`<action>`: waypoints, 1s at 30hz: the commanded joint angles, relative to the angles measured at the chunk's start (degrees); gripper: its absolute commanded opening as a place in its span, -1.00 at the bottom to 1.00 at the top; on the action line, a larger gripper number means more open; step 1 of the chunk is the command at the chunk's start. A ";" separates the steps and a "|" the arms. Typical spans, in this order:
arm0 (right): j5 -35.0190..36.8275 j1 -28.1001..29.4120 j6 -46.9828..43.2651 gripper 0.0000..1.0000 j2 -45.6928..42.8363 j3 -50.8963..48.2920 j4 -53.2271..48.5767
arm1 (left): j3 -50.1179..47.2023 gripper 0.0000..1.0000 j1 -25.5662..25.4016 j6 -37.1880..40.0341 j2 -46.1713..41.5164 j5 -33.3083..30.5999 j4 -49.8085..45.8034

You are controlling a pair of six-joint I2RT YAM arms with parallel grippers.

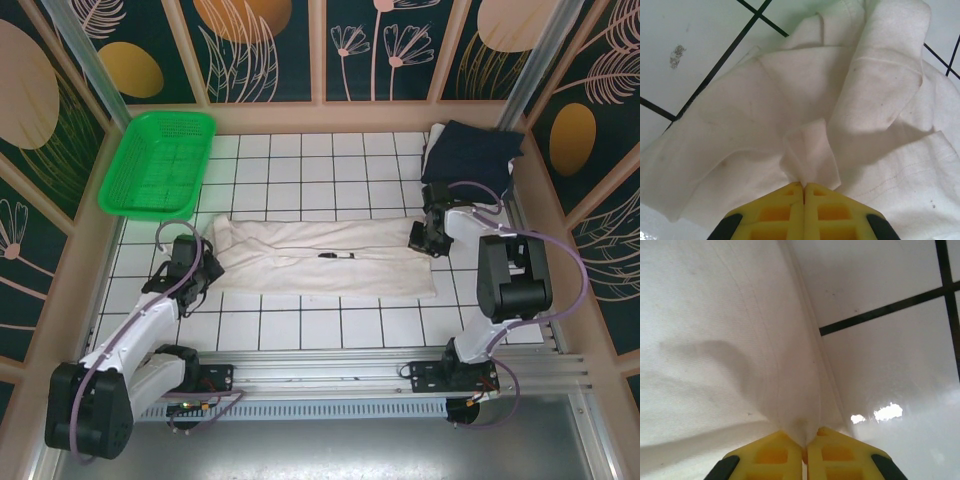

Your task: Fold and stack the t-shirts

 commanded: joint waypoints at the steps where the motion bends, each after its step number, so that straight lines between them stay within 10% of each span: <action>1: 3.51 2.01 0.70 -0.73 -4.10 2.53 -4.38 | -1.08 -0.94 0.31 -2.40 -2.39 0.37 -1.82; 15: 1.13 10.76 3.38 -0.60 -0.02 4.33 1.87 | 0.58 -0.17 0.36 -1.43 -8.54 -0.42 -5.60; 30: -1.51 3.18 4.05 -0.60 -1.23 -9.89 11.91 | 20.52 0.08 -4.42 12.74 24.40 4.59 2.02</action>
